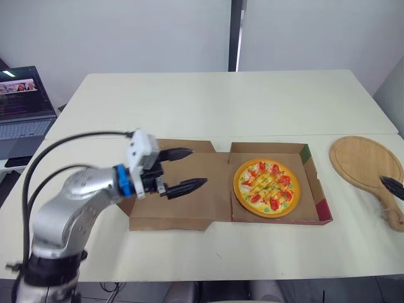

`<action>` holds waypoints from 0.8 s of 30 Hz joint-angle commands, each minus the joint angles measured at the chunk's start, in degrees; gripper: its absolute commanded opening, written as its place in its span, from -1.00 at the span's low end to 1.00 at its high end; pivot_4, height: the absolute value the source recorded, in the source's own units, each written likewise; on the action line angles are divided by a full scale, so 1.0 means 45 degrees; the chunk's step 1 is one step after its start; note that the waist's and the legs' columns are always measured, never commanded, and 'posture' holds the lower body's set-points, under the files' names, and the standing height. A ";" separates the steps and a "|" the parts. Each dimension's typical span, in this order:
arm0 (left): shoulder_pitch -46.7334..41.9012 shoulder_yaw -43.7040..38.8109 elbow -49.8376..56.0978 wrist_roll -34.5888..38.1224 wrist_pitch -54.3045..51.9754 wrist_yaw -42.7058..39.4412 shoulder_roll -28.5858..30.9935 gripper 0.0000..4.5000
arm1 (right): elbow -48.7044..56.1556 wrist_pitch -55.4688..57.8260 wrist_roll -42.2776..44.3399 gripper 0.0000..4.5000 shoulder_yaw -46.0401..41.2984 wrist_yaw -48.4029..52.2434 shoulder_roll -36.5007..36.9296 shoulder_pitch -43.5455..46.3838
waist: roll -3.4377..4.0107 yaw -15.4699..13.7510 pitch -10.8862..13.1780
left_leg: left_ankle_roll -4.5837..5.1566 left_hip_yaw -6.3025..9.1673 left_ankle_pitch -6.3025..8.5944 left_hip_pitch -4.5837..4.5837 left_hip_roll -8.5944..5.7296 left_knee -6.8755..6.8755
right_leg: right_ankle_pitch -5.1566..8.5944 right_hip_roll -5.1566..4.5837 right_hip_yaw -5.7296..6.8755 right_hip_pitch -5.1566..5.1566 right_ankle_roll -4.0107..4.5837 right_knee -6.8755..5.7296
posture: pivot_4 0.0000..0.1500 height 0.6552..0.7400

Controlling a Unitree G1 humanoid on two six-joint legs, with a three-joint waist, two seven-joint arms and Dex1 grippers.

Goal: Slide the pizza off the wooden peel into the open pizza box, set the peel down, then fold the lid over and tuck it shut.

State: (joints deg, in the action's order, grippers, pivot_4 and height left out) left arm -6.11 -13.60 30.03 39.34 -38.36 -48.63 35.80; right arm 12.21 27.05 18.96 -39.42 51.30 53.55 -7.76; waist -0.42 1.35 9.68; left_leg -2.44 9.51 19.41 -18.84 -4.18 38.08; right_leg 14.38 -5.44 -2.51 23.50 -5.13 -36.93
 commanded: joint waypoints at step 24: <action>1.0834 -0.3150 0.1172 0.9629 -0.1468 0.6039 -0.4234 1.00 | 0.2147 0.1708 0.3505 0.99 0.7321 0.3702 0.1865 0.7357 | -0.0021 -0.0315 0.0010 | 0.0075 -0.0038 0.0049 -0.0003 0.0147 0.0002 | 0.0006 0.0033 0.0018 -0.0004 0.0026 0.0044 | 1.00 1.00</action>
State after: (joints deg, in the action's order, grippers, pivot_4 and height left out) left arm 43.07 -29.05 35.09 80.36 -46.19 -24.21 17.58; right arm 21.48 35.59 34.88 -6.26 67.54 61.92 23.88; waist -0.52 -0.06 9.73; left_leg -2.10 9.35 19.63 -18.86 -3.52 38.10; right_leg 14.40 -5.29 -2.42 23.48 -5.02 -36.73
